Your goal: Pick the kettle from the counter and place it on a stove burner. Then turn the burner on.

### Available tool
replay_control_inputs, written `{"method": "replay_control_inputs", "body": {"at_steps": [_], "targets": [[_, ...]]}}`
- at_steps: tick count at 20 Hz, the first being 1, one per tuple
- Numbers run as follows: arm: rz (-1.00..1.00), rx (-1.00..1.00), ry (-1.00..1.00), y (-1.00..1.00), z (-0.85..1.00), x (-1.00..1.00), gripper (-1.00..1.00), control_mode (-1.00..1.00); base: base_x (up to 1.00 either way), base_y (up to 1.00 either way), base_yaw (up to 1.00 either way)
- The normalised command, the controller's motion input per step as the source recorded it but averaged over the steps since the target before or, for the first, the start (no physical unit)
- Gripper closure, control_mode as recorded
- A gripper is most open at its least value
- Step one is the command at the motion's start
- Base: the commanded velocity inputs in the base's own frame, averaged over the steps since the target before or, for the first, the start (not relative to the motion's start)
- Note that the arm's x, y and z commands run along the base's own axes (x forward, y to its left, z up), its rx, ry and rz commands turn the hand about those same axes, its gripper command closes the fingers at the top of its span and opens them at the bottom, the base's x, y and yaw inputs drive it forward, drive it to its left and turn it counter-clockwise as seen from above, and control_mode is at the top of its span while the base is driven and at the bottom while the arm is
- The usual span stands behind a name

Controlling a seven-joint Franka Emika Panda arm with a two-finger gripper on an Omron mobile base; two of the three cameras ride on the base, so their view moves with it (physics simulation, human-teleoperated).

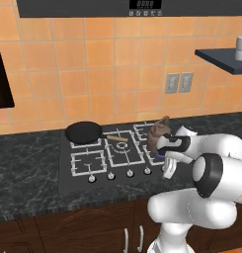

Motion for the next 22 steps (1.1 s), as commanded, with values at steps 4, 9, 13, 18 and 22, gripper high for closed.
{"method": "replay_control_inputs", "body": {"at_steps": [4,9,13,18,22], "targets": [[-0.05,-0.06,-0.33,0.00,1.00,-0.02,-1.00,-1.00,0.00,0.00,0.00],[-0.02,-0.01,-0.12,0.00,0.28,-0.16,-1.00,-1.00,0.00,0.00,0.00],[0.00,0.00,-0.04,0.00,0.06,0.07,-1.00,-1.00,0.00,0.00,0.00],[-0.02,0.00,-0.08,0.00,0.08,0.26,-1.00,-1.00,0.00,0.00,0.00],[0.00,0.00,0.00,0.00,0.03,0.05,-1.00,-1.00,0.00,0.00,0.00]]}}
